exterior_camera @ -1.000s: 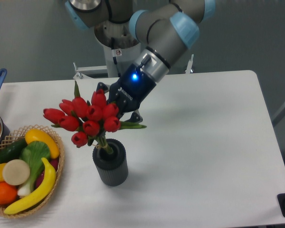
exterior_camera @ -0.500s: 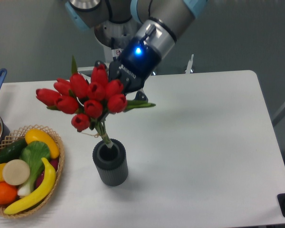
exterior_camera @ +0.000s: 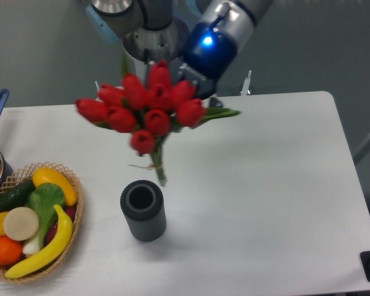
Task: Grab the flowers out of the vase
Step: 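Lift the gripped tulips up out of the black vase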
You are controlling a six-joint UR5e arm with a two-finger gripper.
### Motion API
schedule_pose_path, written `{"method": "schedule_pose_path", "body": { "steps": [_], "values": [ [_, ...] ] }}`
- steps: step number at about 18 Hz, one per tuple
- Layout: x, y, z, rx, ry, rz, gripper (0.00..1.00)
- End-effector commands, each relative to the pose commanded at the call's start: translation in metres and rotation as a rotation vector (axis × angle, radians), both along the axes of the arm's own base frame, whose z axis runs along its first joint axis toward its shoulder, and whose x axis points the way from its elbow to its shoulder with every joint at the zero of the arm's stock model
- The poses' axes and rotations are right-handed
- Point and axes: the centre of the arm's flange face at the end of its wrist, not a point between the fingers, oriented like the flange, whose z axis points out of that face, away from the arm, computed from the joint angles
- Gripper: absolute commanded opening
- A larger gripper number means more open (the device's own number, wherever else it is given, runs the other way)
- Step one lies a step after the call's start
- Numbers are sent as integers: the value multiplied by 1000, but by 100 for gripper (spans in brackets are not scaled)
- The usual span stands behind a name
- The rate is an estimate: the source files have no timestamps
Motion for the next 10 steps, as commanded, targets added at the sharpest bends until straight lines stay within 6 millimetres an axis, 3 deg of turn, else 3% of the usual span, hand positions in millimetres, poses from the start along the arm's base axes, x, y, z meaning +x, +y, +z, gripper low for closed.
{"method": "schedule_pose_path", "body": {
  "steps": [4,10],
  "values": [
    [-35,-15,-19,-2,8,29,34],
    [-52,-30,-35,-11,6,57,34]
  ]
}}
